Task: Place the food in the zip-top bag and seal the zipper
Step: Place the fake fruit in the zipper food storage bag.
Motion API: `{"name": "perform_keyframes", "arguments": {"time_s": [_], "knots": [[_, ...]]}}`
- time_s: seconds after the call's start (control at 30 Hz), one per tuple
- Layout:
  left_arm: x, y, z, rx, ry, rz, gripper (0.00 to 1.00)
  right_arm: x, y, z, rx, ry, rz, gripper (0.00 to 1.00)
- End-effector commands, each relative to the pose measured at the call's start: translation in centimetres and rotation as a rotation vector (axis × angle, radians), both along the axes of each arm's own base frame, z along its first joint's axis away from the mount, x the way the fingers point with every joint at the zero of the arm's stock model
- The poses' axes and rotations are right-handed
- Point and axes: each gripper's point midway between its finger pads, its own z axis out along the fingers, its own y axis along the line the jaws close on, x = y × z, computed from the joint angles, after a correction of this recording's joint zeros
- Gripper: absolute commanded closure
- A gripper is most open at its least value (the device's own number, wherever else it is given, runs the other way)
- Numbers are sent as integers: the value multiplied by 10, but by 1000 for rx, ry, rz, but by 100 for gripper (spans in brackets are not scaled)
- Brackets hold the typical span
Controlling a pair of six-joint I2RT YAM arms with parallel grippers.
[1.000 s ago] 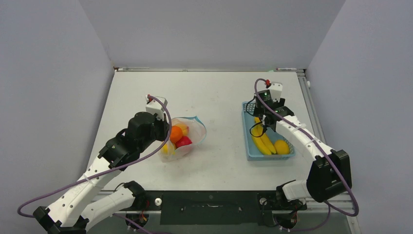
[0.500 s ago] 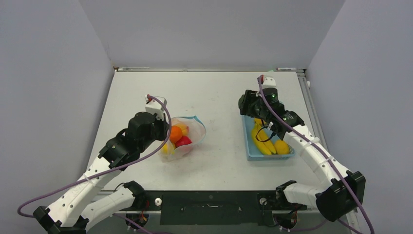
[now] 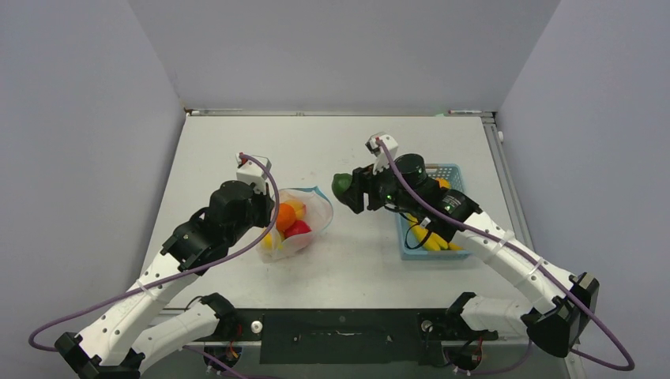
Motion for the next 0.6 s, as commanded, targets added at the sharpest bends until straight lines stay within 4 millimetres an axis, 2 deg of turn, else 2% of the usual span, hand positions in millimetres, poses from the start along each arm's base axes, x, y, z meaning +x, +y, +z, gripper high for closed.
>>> {"name": "perform_keyframes", "arguments": {"time_s": [0.0,0.27,0.47,0.57], "knots": [[9,0,12,-16,-58,13,100,-18,30,53,85,-141,115,85],[9,-1,11,-14,-57,10,100,-40,75,53,63,-167,222,85],[8,-2,13,-24,-65,0,100,-44,98,37,2,-170,248,85],[7,-2,14,-25,-66,-3,100,-41,107,20,-64,-162,231,85]]}}
